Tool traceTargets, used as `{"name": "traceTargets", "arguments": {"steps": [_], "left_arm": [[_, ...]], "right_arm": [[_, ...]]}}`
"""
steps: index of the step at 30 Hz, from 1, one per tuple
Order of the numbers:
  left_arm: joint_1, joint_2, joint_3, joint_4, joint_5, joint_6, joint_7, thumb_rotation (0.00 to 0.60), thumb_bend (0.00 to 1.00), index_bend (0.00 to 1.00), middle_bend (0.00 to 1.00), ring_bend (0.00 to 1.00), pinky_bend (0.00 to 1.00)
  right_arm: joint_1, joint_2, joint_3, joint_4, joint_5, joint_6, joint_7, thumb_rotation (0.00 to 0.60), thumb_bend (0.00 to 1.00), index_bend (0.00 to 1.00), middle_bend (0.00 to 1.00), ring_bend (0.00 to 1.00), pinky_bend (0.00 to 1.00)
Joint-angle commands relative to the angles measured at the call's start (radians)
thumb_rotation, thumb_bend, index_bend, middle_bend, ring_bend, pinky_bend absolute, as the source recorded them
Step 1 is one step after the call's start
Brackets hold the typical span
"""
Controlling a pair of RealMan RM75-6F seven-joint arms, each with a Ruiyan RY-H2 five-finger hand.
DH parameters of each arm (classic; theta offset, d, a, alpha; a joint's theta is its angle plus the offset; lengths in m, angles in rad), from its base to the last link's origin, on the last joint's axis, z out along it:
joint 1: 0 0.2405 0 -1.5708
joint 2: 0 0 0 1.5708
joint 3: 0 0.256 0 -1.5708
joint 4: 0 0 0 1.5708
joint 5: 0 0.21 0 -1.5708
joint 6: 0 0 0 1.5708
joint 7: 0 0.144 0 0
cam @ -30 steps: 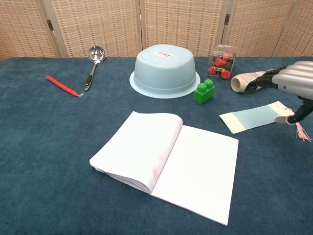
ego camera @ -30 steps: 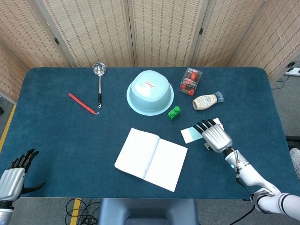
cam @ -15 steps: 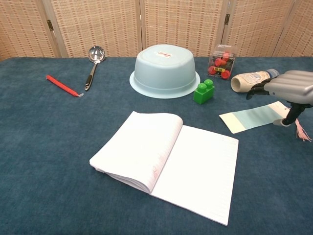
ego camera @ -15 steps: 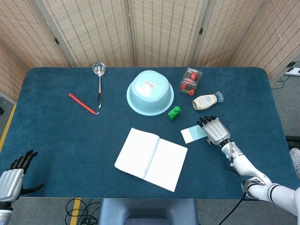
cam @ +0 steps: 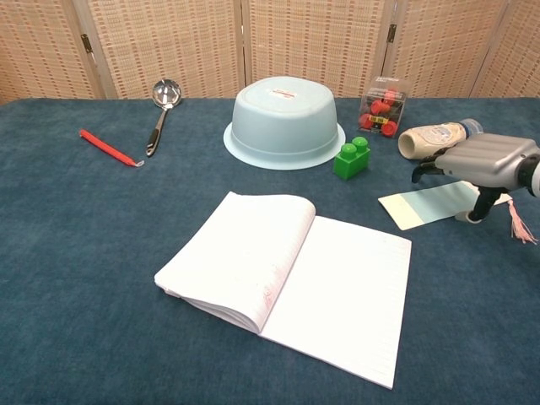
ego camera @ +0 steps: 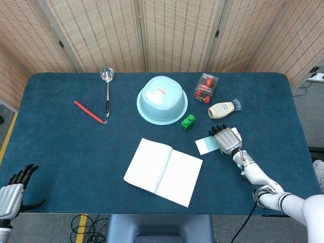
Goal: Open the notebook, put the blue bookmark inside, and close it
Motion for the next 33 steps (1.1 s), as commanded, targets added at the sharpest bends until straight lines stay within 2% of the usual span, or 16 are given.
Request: {"name": "traceTargets", "arguments": {"steps": [1,18,24,33], "left_arm": [[0.001,0.000,0.000,0.001,-0.001,0.000,-0.002,0.600,0.16,0.12,0.08,0.13,0.18],[0.003,0.004,0.001,-0.002,-0.002,-0.002,-0.003,0.600,0.16,0.12,0.08,0.13,0.18],[0.003,0.004,0.001,-0.002,-0.003,-0.002,-0.004,0.600,0.16,0.12,0.08,0.13,0.18],[0.002,0.003,0.001,-0.001,-0.002,-0.005,-0.005,0.600,0.16,0.12,0.08,0.13,0.18]], "right_arm": [[0.002,-0.004,-0.001,0.006,-0.003,-0.003,-0.003,0.600,0.22,0.20,0.14,0.14,0.23],[0.008,-0.009,-0.004,0.026,0.005,-0.037,-0.017,0.600,0.25,0.25,0.15,0.14,0.23],[0.003,-0.008,-0.007,0.027,-0.009,-0.021,-0.004,0.600,0.27,0.31,0.17,0.14,0.23],[-0.006,-0.002,-0.012,0.026,-0.036,0.008,0.026,0.600,0.30,0.33,0.20,0.14,0.23]]}}
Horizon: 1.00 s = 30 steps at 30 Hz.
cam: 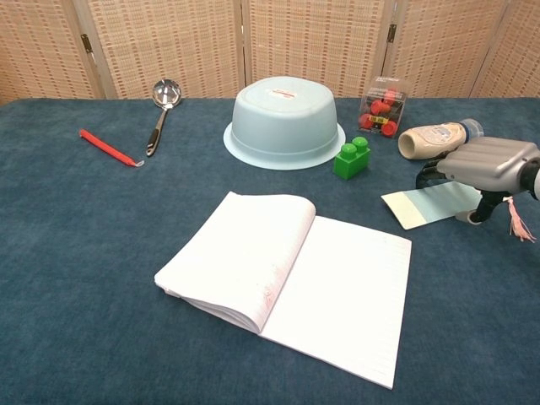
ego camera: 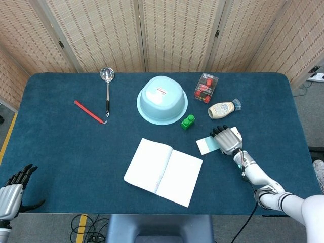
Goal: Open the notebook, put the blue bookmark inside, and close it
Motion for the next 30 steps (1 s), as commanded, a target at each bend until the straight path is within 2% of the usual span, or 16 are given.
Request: {"name": "traceTargets", "arguments": {"steps": [1,10,20,24,30], "left_arm": [[0.000,0.000,0.000,0.000,0.000,-0.001,0.000,0.600,0.16,0.12,0.08,0.13,0.18],[-0.001,0.002,0.000,0.000,-0.005,-0.006,-0.001,0.600,0.16,0.12,0.08,0.13,0.18],[-0.002,0.006,0.000,-0.010,-0.001,-0.004,0.001,0.600,0.16,0.12,0.08,0.13,0.18],[0.000,0.007,0.002,-0.009,0.001,-0.002,-0.003,0.600,0.16,0.12,0.08,0.13,0.18],[0.004,0.006,0.004,-0.002,0.003,0.001,-0.015,0.600,0.16,0.12,0.08,0.13,0.18]], "right_arm": [[-0.002,0.003,-0.001,-0.001,-0.007,0.006,0.009,0.600,0.30,0.34,0.20,0.14,0.23],[-0.003,0.035,-0.008,-0.056,-0.063,0.059,0.036,0.600,0.30,0.34,0.20,0.14,0.23],[0.023,0.126,-0.050,-0.314,-0.243,0.177,-0.027,0.600,0.30,0.34,0.20,0.14,0.23],[0.037,0.132,-0.065,-0.408,-0.295,0.182,-0.082,0.600,0.30,0.34,0.20,0.14,0.23],[0.058,0.106,-0.070,-0.466,-0.326,0.150,-0.175,0.600,0.30,0.34,0.20,0.14,0.23]]}}
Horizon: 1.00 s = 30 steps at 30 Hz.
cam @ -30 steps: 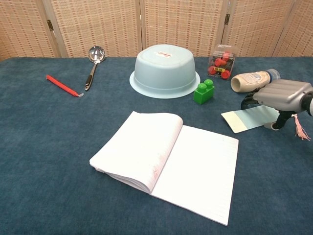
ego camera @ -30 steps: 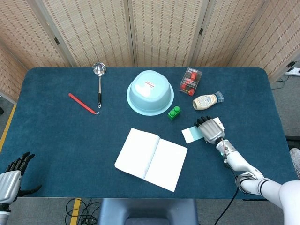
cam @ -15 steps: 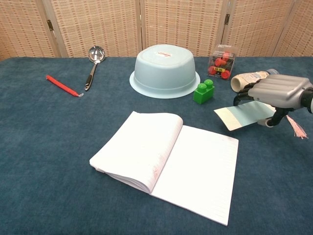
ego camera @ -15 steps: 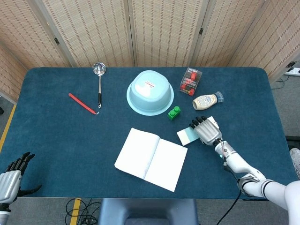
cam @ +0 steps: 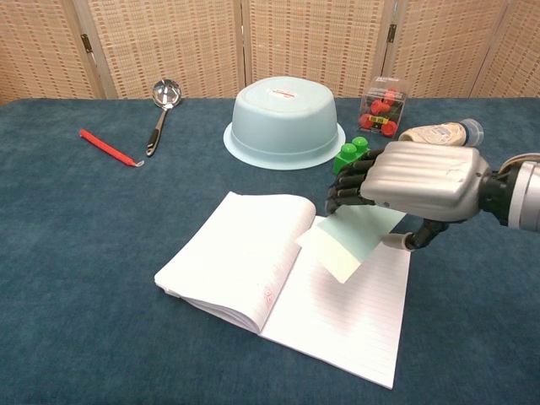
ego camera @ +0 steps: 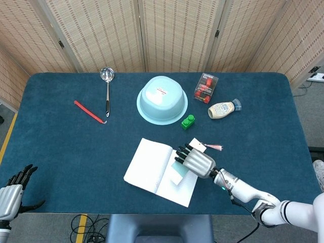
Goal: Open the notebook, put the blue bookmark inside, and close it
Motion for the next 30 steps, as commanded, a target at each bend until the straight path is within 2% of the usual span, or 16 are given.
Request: {"name": "traceTargets", "arguments": {"steps": [1,12,30], "left_arm": [[0.002,-0.001,0.001,0.003,0.000,0.001,-0.005,0.600,0.16,0.12,0.08,0.13,0.18],[0.009,-0.001,0.005,0.017,-0.001,0.003,-0.021,0.600,0.16,0.12,0.08,0.13,0.18],[0.010,-0.001,0.005,0.020,-0.004,-0.003,-0.027,0.600,0.16,0.12,0.08,0.13,0.18]], "right_arm": [[0.019,-0.021,-0.005,-0.026,-0.017,-0.028,-0.050,0.600,0.30,0.34,0.20,0.14,0.23],[0.062,-0.094,-0.017,0.029,-0.058,-0.086,-0.097,0.600,0.30,0.34,0.20,0.14,0.21],[0.087,-0.113,-0.048,0.077,-0.127,-0.069,-0.067,0.600,0.30,0.34,0.20,0.14,0.17]]}}
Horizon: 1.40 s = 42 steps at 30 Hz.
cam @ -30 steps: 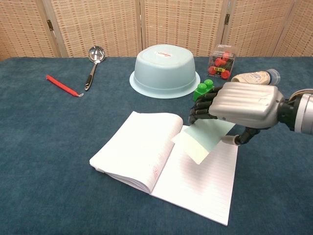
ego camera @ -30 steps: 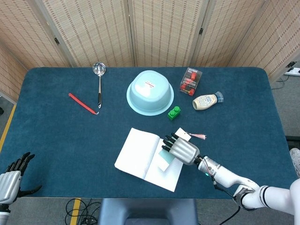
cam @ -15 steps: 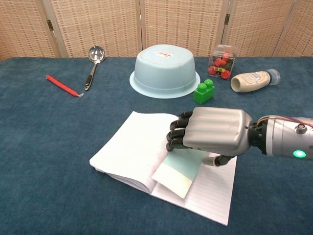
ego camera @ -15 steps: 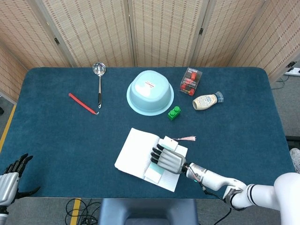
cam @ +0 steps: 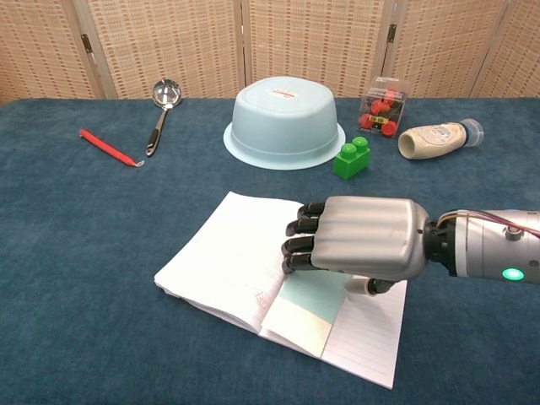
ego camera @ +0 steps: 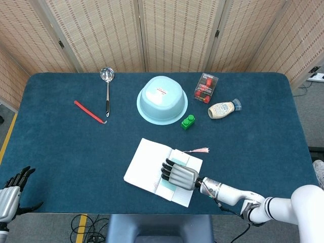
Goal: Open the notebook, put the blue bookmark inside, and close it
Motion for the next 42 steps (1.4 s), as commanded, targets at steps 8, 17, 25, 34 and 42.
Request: {"name": "traceTargets", "arguments": {"steps": [8,17,25,34,42], "left_arm": [[-0.001,0.000,0.001,0.001,-0.001,-0.006,-0.003,0.600,0.16,0.12,0.08,0.13,0.18],[-0.002,0.001,0.001,-0.002,0.000,-0.008,-0.003,0.600,0.16,0.12,0.08,0.13,0.18],[-0.003,0.002,0.002,-0.007,0.002,-0.009,0.000,0.600,0.16,0.12,0.08,0.13,0.17],[-0.002,0.006,0.003,-0.012,0.001,-0.010,0.001,0.600,0.16,0.12,0.08,0.13,0.17],[-0.003,0.005,0.005,-0.011,0.002,-0.014,-0.001,0.600,0.16,0.12,0.08,0.13,0.17]], "right_arm": [[0.003,0.001,-0.001,0.002,-0.004,0.000,-0.009,0.600,0.25,0.34,0.19,0.13,0.12],[-0.004,0.007,-0.006,0.004,-0.014,0.022,-0.009,0.600,0.25,0.30,0.17,0.12,0.07],[-0.010,0.008,-0.016,0.009,-0.032,0.047,0.005,0.600,0.22,0.20,0.12,0.09,0.04],[-0.010,-0.007,-0.012,0.021,-0.039,0.058,0.009,0.600,0.21,0.12,0.09,0.07,0.02],[-0.034,-0.008,-0.008,0.025,-0.024,0.083,0.012,0.600,0.19,0.00,0.00,0.00,0.00]]}}
